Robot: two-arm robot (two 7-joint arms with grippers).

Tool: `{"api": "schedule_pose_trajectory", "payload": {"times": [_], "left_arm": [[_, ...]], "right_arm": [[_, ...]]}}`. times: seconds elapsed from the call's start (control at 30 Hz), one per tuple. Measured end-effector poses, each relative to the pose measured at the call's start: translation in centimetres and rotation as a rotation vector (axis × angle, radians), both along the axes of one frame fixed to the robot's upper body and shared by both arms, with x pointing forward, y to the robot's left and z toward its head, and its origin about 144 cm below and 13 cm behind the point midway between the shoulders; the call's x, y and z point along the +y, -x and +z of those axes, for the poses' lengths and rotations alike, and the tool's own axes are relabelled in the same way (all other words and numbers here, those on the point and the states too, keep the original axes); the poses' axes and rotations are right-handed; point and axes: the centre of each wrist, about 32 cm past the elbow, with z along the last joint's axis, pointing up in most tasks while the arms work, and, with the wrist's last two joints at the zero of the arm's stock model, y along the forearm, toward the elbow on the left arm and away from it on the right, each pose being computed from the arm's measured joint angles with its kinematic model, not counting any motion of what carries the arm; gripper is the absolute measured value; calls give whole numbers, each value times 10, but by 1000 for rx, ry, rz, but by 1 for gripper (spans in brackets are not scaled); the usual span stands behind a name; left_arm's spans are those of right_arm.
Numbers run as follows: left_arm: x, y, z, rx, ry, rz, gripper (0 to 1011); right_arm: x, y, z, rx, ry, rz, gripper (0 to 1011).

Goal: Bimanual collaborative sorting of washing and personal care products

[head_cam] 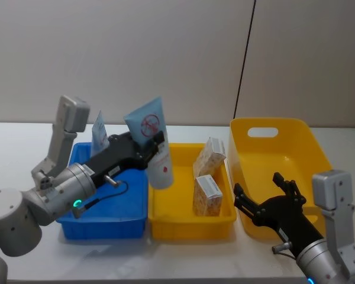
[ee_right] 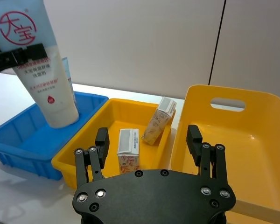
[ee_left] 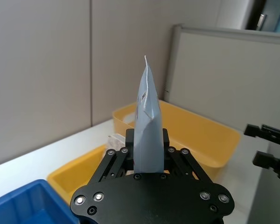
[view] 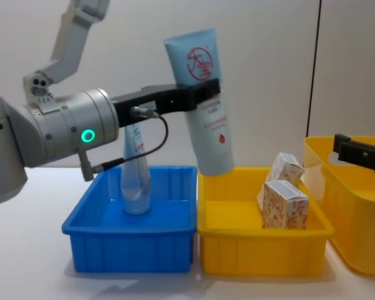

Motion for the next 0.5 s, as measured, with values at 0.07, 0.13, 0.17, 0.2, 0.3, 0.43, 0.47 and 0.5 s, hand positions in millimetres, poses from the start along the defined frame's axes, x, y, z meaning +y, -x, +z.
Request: {"api": "schedule_pose_trajectory", "payload": {"times": [0.07, 0.13, 0.17, 0.2, 0.3, 0.43, 0.47, 0.5], "left_arm": [[-2, -2, 0, 8, -14, -25, 253], [-4, -3, 0, 14, -23, -41, 253], [-4, -4, 0, 16, -27, -48, 253], [-5, -4, 0, 19, -30, -54, 254], [-7, -6, -1, 29, -44, -79, 253], [-8, -8, -1, 36, -55, -98, 254], [-9, -8, -1, 39, -58, -104, 253], [-9, -8, -1, 39, -58, -104, 253]], "right_arm": [[0, 0, 0, 0, 0, 0, 1003], [0, 0, 0, 0, 0, 0, 1003], [0, 0, 0, 0, 0, 0, 1004], [0, 0, 0, 0, 0, 0, 1004], [0, 0, 0, 0, 0, 0, 1003], [-1, 0, 2, 6, 0, 10, 1003], [-1, 0, 3, 9, 1, 15, 1003], [-2, 0, 4, 11, 2, 19, 1003]]}}
